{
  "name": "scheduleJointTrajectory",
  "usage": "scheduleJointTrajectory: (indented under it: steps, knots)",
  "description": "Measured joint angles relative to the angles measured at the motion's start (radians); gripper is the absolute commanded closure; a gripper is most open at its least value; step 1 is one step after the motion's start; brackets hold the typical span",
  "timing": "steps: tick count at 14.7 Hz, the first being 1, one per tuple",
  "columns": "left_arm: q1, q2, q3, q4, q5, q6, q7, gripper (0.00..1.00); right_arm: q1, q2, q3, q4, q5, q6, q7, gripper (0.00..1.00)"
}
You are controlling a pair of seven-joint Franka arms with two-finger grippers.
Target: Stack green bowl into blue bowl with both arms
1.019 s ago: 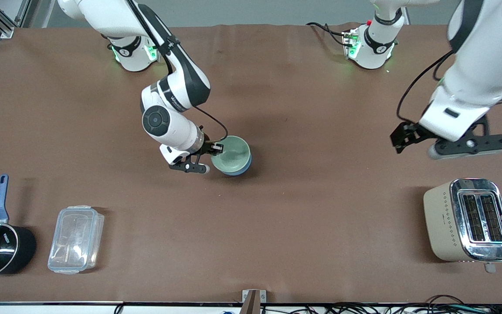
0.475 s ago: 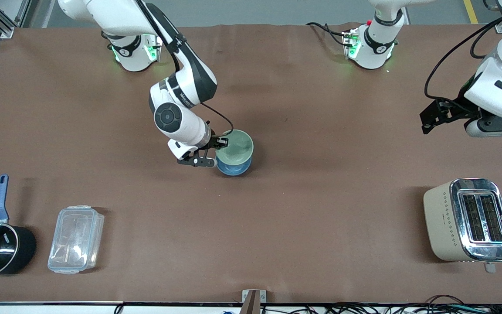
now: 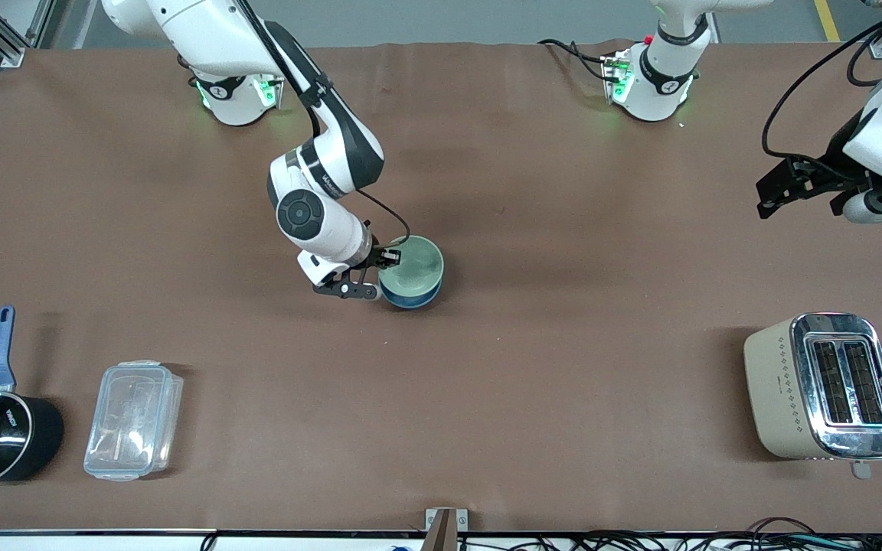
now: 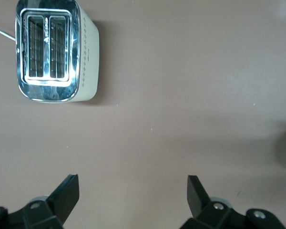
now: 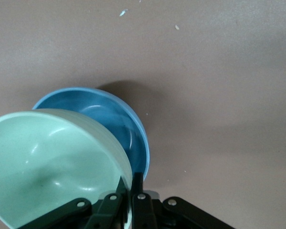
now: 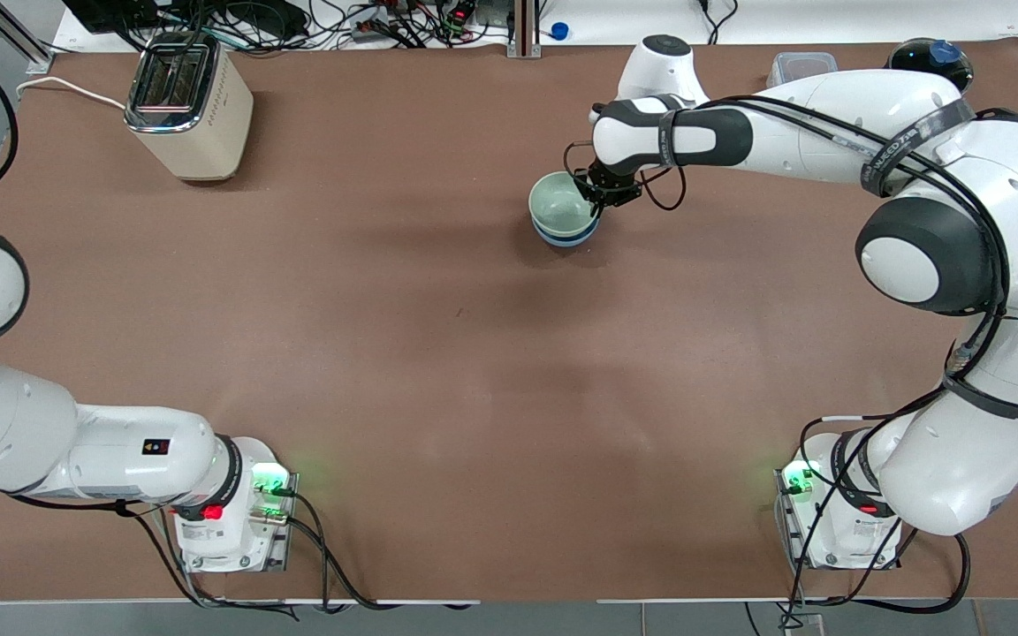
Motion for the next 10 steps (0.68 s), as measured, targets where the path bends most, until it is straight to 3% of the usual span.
scheduleJointTrajectory:
  steps: [4,6,7,9,10]
  knots:
    - [-0.005,-0.062,0.005,-0.074,-0.004,0.004,0.007,0.00,0.000,0.004,-0.005,0.000,0.000,0.012,0.000,0.95]
    - [-0.004,-0.080,0.006,-0.089,-0.004,0.005,0.008,0.00,0.000,0.005,-0.007,0.000,0.000,0.012,0.000,0.86]
    - [-0.003,-0.084,0.008,-0.091,-0.004,0.006,0.010,0.00,0.000,0.006,-0.007,0.000,0.000,0.012,0.000,0.67]
    - [0.000,-0.085,0.010,-0.092,-0.005,0.010,0.014,0.00,0.000,0.008,-0.007,0.000,0.000,0.012,0.000,0.19]
    - [0.001,-0.085,0.010,-0.092,-0.008,0.014,0.014,0.00,0.000,0.009,-0.006,0.000,0.000,0.012,0.000,0.10]
